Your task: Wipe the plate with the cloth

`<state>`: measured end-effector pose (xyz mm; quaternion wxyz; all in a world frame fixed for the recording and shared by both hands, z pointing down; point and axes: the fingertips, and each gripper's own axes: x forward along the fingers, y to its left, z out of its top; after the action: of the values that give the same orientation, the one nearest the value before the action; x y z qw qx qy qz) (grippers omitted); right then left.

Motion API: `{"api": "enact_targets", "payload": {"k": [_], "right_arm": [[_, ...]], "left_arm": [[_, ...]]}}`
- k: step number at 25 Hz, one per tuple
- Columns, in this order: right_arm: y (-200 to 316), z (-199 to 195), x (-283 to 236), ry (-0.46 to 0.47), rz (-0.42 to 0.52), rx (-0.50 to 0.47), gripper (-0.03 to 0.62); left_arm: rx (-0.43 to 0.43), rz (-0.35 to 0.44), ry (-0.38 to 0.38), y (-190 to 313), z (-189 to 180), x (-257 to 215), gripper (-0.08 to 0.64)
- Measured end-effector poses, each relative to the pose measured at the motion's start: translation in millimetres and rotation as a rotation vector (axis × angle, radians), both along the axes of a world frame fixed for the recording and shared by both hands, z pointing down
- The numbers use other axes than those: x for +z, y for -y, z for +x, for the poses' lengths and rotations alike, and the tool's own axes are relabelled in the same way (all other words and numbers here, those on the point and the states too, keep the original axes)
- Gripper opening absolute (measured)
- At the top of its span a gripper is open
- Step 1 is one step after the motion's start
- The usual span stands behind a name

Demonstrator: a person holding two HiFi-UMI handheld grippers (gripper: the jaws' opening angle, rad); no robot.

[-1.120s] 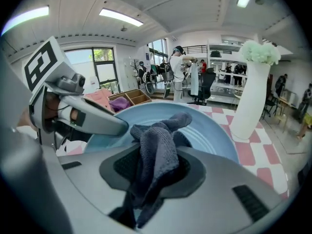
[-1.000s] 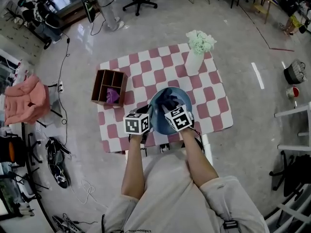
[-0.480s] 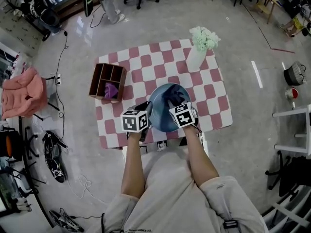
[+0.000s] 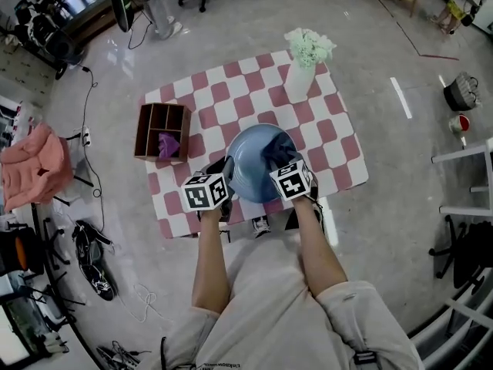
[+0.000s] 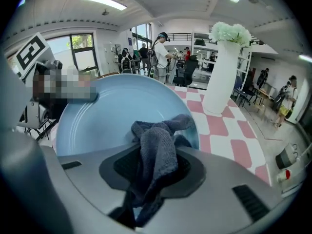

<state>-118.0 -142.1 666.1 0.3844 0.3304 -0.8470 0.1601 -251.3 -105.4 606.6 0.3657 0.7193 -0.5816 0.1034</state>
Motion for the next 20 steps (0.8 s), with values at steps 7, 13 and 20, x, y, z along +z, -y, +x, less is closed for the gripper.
{"api": "enact_targets", "payload": {"k": [7, 13, 20], "right_arm": [[-27, 13, 11, -0.032, -0.036, -0.016, 0.121], [-42, -14, -9, -0.02, -0.011, -0.09, 0.121], [-49, -55, -53, 0.029, 0.096, -0.201, 0.121]], "left_arm": [[-0.039, 0.037, -0.059, 7, -4, 0, 0.041], [-0.041, 0.099, -0.085, 13, 1, -19, 0.041], [-0.046, 0.171, -0.076, 11, 0, -47, 0.041]]}}
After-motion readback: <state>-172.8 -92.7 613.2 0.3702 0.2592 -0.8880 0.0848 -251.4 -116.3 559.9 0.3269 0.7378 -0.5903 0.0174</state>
